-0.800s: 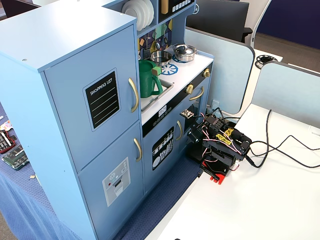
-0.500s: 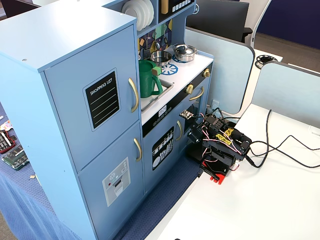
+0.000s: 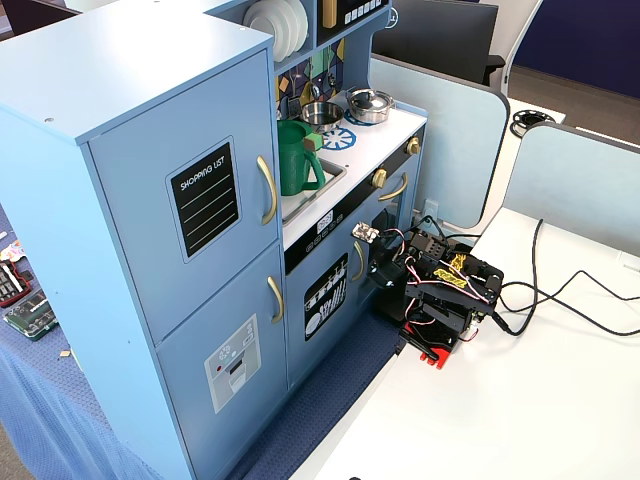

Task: Open the left cabinet door

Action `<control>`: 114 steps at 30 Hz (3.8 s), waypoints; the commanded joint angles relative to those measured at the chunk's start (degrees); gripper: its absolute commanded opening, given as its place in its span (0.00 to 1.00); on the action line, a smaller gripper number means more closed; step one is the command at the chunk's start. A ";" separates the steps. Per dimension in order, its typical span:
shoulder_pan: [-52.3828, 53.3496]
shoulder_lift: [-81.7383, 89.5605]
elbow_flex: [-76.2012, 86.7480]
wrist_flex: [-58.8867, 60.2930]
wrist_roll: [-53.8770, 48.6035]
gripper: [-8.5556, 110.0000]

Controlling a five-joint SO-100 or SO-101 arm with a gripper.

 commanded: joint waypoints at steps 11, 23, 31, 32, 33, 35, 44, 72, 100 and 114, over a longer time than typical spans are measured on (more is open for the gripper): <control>-25.58 -17.05 -26.98 -42.54 1.32 0.19; -26.02 -32.17 -48.25 -46.23 -1.41 0.22; -25.05 -43.33 -60.91 -47.99 -1.85 0.21; -25.05 -44.91 -62.93 -47.99 -1.76 0.21; -25.14 -46.58 -65.04 -47.99 -1.76 0.21; -26.02 -49.66 -68.82 -48.16 -2.90 0.21; -36.30 -52.91 -71.02 -48.78 -9.93 0.20; -31.29 -10.72 -46.14 -25.31 -9.32 0.17; -37.53 -29.09 -50.01 -38.50 -15.12 0.16; -60.03 -26.28 -48.52 -42.10 -21.88 0.16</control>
